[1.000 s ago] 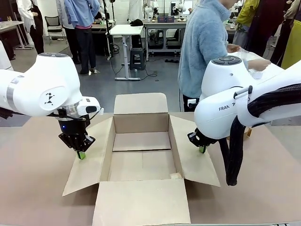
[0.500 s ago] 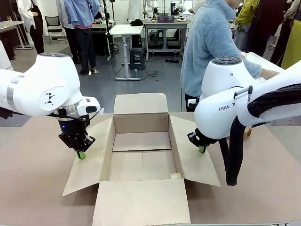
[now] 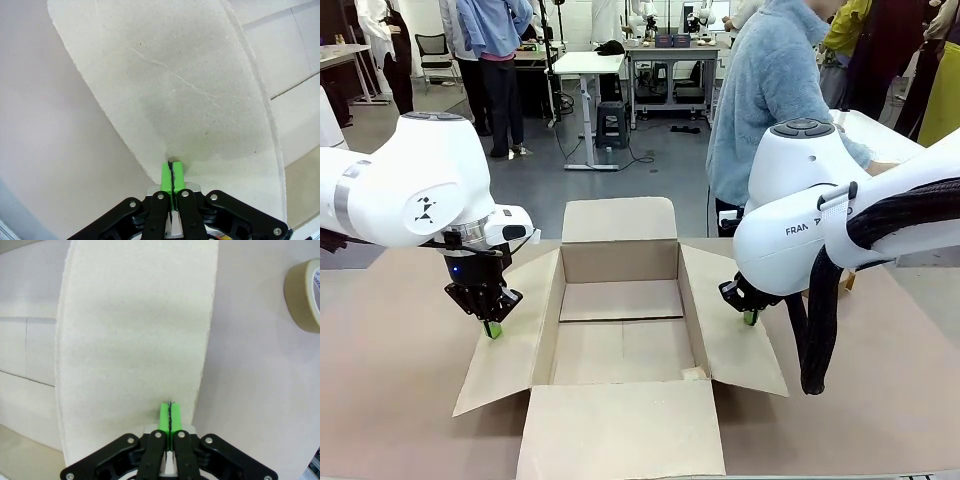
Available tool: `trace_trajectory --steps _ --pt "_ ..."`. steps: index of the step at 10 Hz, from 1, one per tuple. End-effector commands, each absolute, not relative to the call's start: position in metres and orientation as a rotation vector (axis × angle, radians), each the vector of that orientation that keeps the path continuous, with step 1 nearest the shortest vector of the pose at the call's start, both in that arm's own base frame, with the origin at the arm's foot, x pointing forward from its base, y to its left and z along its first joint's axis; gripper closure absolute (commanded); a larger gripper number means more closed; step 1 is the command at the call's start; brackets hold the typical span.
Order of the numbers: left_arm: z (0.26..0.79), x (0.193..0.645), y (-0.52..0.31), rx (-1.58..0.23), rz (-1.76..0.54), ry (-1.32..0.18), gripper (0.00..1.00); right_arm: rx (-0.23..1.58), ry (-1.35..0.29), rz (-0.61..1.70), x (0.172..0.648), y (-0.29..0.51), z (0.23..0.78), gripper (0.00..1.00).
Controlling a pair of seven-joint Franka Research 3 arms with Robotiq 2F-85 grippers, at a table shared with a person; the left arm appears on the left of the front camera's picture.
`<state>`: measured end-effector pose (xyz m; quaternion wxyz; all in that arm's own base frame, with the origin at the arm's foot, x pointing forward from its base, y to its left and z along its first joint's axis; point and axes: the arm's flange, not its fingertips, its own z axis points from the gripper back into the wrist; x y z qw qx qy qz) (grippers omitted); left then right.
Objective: Wrap the clocks to prevent damage.
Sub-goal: Once the human has placed the objects inside and stepped back, release both hands from the side flaps of the Package Box.
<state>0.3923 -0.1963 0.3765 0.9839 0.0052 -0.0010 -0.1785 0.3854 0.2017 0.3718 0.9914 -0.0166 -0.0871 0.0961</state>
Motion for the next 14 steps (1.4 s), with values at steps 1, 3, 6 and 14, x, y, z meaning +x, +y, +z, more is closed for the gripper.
trace_trajectory --steps 1,3,6,14 --pt "0.3764 0.3917 -0.1960 0.015 -0.361 -0.001 1.00 -0.036 -0.175 0.186 0.3856 0.2012 0.3710 0.99" --pt "0.3764 0.3917 -0.1960 0.015 -0.361 -0.001 1.00 -0.036 -0.175 0.186 0.3856 0.2012 0.3710 0.99" --pt "0.3764 0.3917 -0.1960 0.015 -0.361 -0.001 1.00 -0.036 -0.175 0.186 0.3856 0.2012 0.3710 0.99" --pt "0.3764 0.3917 -0.1960 0.015 -0.361 -0.001 1.00 -0.036 -0.175 0.186 0.3856 0.2012 0.3710 0.99"
